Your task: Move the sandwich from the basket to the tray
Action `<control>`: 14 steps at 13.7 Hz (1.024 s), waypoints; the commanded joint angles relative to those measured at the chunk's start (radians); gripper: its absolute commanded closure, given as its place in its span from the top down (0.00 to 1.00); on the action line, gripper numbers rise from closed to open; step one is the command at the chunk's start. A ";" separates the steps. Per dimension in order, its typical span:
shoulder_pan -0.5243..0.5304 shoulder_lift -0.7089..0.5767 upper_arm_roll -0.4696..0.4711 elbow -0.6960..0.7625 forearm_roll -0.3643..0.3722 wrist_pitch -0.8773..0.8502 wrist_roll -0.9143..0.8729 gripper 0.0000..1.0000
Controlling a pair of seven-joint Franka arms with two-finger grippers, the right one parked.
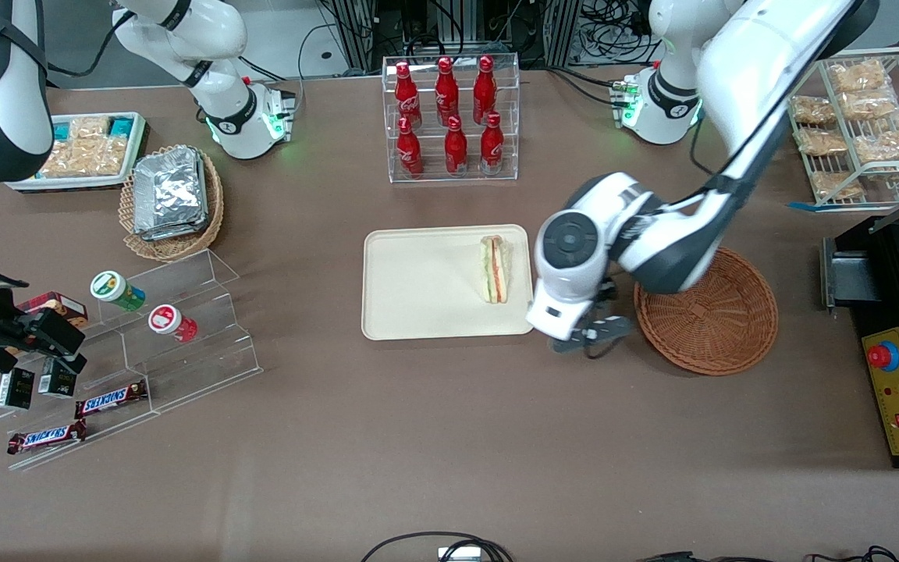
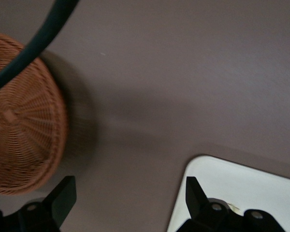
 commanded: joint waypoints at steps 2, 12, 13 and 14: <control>0.081 -0.073 -0.009 0.002 -0.007 -0.071 -0.002 1.00; 0.126 -0.338 0.250 -0.014 -0.307 -0.152 0.488 1.00; 0.117 -0.367 0.295 -0.018 -0.329 -0.178 0.561 1.00; 0.117 -0.388 0.324 -0.018 -0.353 -0.201 0.633 1.00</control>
